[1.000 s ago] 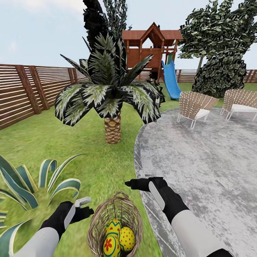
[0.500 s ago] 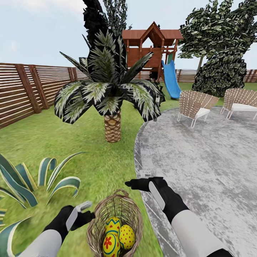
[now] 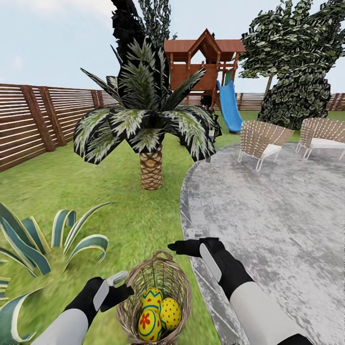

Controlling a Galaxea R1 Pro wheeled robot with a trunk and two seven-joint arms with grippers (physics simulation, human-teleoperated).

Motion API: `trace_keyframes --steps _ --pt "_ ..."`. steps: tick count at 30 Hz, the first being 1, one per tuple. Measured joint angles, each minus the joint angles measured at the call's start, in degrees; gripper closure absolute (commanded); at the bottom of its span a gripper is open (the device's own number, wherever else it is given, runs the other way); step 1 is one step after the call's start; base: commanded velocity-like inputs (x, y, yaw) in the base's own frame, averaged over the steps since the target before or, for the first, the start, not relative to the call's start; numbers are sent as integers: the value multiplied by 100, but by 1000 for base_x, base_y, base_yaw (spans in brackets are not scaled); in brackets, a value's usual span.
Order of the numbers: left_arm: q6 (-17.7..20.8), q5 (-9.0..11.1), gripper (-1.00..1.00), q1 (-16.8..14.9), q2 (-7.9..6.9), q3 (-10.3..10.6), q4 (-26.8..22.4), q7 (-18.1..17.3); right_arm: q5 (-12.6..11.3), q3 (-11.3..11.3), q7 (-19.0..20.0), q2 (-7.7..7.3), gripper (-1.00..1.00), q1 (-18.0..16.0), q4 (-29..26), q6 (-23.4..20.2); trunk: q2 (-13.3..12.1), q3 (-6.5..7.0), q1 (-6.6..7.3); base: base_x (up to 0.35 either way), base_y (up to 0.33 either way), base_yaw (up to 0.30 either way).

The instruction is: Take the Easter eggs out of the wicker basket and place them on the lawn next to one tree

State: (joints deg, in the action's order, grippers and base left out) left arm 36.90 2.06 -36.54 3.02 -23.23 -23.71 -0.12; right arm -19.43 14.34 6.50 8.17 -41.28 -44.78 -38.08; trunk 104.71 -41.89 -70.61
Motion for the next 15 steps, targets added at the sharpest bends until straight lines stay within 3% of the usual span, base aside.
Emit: trace_keyframes --steps 6,15 --pt "0 -3 -100 0 1 0 0 -3 1 0 0 1 -100 0 0 0 0 0 0 -180 0 0" --pt "-2 6 -100 0 1 -8 1 2 0 0 -1 1 -100 0 0 0 0 0 1 -18 0 0"
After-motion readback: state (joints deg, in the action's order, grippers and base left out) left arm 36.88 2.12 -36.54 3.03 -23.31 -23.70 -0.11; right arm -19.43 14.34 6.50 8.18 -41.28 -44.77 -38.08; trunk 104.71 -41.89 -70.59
